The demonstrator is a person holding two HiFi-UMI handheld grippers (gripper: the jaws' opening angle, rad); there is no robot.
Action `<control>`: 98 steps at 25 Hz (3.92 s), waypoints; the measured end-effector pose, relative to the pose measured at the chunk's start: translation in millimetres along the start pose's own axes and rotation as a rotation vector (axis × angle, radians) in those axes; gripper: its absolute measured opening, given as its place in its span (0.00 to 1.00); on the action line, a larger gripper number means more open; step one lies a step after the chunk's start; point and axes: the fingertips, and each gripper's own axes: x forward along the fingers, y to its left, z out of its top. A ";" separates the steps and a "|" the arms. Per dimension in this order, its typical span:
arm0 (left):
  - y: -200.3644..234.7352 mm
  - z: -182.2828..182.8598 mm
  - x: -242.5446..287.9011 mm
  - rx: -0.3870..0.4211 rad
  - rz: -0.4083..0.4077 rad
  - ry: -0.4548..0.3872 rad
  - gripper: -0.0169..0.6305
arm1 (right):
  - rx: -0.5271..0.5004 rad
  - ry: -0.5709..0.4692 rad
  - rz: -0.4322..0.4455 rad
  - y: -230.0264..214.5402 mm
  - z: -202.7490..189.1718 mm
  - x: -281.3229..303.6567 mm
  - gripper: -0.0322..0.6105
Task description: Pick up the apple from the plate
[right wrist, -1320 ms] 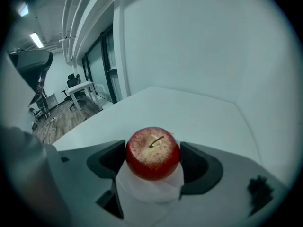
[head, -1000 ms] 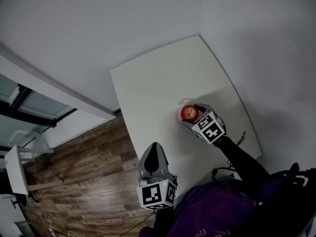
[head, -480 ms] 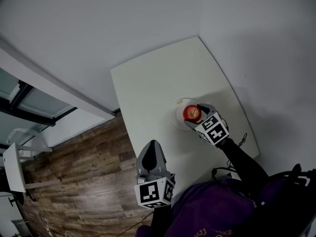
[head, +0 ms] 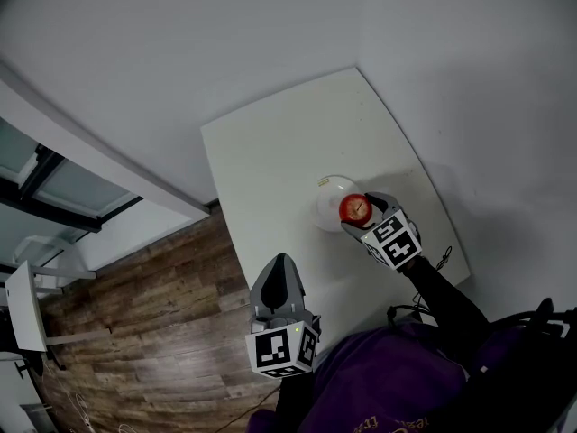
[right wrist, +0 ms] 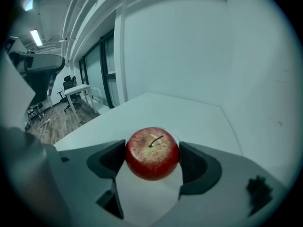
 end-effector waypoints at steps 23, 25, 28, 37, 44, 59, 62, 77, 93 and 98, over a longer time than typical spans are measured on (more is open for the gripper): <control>-27.5 -8.7 -18.5 -0.001 -0.060 0.007 0.04 | 0.057 0.045 -0.015 20.3 -53.5 -40.2 0.61; -29.2 -8.9 -19.3 0.001 -0.064 0.008 0.04 | 0.060 0.050 -0.017 21.5 -57.5 -42.5 0.61; -30.5 -10.4 -20.3 0.003 -0.067 0.012 0.04 | 0.067 0.056 -0.018 22.9 -62.9 -44.3 0.61; -36.2 -16.7 -27.9 0.011 -0.075 0.019 0.04 | 0.082 0.063 -0.006 32.0 -79.9 -45.6 0.61; -36.6 -18.5 -29.8 0.017 -0.076 0.023 0.04 | 0.088 0.068 0.002 36.3 -87.5 -44.5 0.61; -38.1 -15.8 -28.9 0.030 -0.087 0.022 0.04 | 0.070 0.055 0.008 46.2 -88.4 -44.2 0.61; -39.6 -14.2 -29.1 0.043 -0.089 0.017 0.04 | 0.061 0.028 0.024 50.4 -83.2 -49.5 0.61; -42.0 -10.3 -26.7 0.048 -0.095 0.011 0.04 | 0.088 -0.423 -0.028 26.9 22.0 -135.3 0.07; -45.5 -10.7 -21.4 0.060 -0.105 0.008 0.04 | 0.066 -0.451 -0.103 15.7 38.6 -147.2 0.06; -46.2 -10.5 -20.7 0.066 -0.104 0.007 0.04 | 0.064 -0.450 -0.104 14.9 38.7 -146.6 0.06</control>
